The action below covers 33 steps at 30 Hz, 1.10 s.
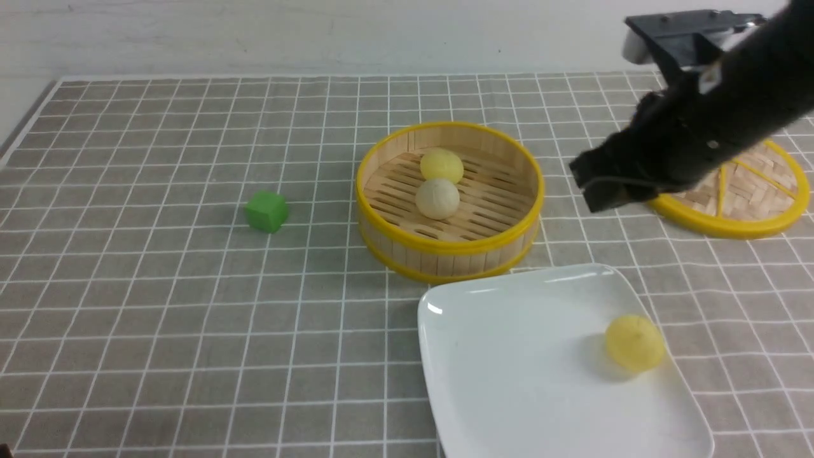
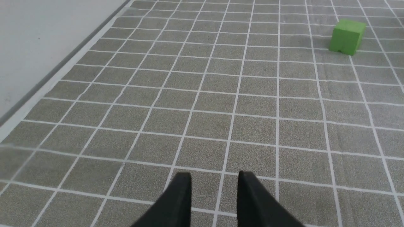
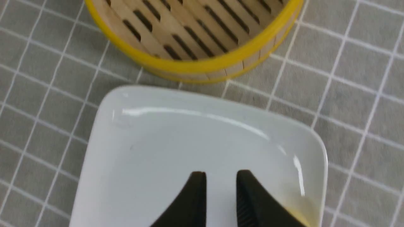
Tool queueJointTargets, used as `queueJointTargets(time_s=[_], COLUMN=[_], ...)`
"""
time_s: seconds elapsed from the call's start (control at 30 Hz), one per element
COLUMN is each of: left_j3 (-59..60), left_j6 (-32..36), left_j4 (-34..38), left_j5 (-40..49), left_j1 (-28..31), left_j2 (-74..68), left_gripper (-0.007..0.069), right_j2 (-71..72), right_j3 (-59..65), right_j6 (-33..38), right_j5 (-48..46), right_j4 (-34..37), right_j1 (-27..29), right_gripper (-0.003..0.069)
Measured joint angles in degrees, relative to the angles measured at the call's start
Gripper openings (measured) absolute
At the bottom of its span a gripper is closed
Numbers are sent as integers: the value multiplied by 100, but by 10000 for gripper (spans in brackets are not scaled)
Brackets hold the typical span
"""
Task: Put the steamed buns into the plate on the grey tablecloth.
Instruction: 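Reach toward a bun in the bamboo steamer with the right gripper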
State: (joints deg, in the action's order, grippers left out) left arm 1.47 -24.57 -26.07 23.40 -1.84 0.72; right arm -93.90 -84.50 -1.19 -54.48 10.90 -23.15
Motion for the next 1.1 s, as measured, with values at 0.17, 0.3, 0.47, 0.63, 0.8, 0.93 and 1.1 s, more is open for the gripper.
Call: queueJointTargets(time_s=[0.17, 0.3, 0.47, 0.63, 0.8, 0.93, 1.1], left_j3=[0, 0, 0, 0, 0, 0, 0], left_j6=[0, 0, 0, 0, 0, 0, 0], left_j4=[-2, -2, -7, -7, -7, -7, -7], left_j5=[0, 0, 0, 0, 0, 0, 0], left_j1=[0, 0, 0, 0, 0, 0, 0], left_j2=[0, 0, 0, 0, 0, 0, 0], left_gripper=[241, 241, 241, 241, 241, 241, 241], right_j2=[-1680, -2917, -4201, -5044, -5291, -5410, -5438], right_j3=[-1755, -3248, -4986, -6135, -6275, -6287, -6326], right_j6=[69, 337, 542, 557, 557, 577, 681], right_j5=[-224, -497, -587, -606, -498, -452, -504], right_j4=[47, 326, 660, 652, 635, 524, 507], right_j1=[0, 0, 0, 0, 0, 0, 0], right_gripper=[314, 367, 379, 381, 381, 368, 185])
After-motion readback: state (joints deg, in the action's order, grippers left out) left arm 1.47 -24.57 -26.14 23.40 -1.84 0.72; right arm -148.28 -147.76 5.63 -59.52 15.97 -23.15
